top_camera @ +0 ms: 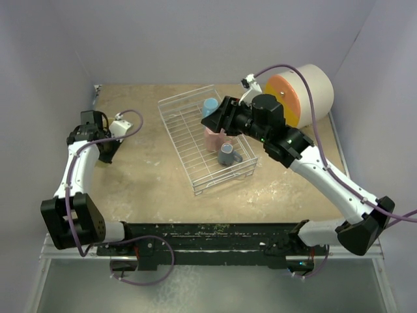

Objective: Unload the cups from the dish rack

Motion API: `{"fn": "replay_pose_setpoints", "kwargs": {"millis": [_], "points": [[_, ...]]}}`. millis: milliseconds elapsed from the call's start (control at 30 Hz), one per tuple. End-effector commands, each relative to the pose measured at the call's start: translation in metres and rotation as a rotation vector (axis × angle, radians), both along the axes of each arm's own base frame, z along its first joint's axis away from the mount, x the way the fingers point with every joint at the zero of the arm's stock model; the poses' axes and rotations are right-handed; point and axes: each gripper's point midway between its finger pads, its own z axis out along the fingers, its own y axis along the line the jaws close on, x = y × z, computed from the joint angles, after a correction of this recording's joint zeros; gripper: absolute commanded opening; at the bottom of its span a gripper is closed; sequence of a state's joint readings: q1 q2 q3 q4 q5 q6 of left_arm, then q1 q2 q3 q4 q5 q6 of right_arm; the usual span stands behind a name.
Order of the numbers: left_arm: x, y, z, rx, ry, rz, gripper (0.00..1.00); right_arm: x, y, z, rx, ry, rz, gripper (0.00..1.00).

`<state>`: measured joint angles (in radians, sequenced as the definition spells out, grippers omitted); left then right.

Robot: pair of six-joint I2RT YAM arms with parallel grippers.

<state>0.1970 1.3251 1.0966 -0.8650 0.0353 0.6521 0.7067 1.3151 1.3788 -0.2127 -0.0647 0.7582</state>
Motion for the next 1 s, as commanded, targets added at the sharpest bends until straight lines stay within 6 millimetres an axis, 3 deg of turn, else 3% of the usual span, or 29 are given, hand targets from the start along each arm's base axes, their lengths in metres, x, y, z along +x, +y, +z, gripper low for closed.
{"fn": "replay_pose_setpoints", "kwargs": {"millis": [0,133,400,567,900,967], "points": [[0.038,0.014,0.014,0.028,-0.141,-0.009,0.00,-0.006,-0.007,0.021,0.025,-0.064,-0.003,0.62],[0.046,0.009,0.008,-0.024,-0.143,-0.001,0.00,-0.007,-0.009,0.026,0.031,-0.075,-0.012,0.62],[0.050,0.010,-0.013,-0.049,-0.116,0.017,0.00,-0.004,-0.012,0.010,-0.007,-0.035,-0.034,0.63],[0.045,0.018,-0.037,-0.031,-0.061,0.017,0.00,-0.005,-0.014,0.010,-0.015,-0.030,-0.040,0.64],[0.040,0.025,-0.055,-0.060,-0.009,0.030,0.00,0.000,-0.014,0.008,-0.028,-0.042,-0.047,0.64],[0.040,0.024,-0.054,-0.073,0.010,0.036,0.17,0.001,-0.013,0.008,-0.029,-0.042,-0.048,0.65]]}}
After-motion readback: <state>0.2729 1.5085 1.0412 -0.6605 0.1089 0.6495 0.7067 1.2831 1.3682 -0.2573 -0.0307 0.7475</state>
